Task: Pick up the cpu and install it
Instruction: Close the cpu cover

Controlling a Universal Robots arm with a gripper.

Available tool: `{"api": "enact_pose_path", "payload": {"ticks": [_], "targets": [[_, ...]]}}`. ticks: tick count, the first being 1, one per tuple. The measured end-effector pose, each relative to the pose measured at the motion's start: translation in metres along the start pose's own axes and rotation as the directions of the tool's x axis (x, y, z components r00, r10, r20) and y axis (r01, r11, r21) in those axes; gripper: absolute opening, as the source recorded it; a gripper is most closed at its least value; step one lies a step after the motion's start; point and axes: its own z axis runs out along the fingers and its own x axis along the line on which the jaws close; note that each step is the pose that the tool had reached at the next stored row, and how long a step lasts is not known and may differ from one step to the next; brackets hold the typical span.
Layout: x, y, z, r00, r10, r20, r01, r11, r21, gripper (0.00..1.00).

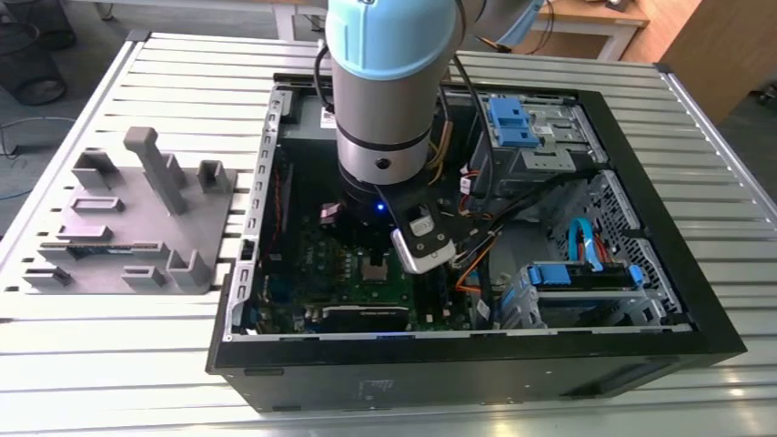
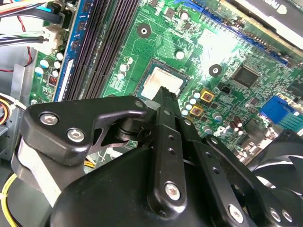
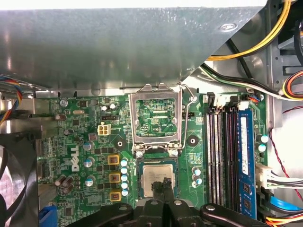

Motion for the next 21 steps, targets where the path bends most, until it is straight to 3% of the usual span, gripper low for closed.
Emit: {"api": "enact_pose_path", "payload": {"ticks": [11,21], "targets": [[-0.0002,0.0,0.0001,1.0,0.0,-0.0006,0.0,1.0,-0.0001,0.11],[-0.0118,0.0013,0.001,1.0,0.0,-0.0007,0.0,1.0,0.0,0.11]]}}
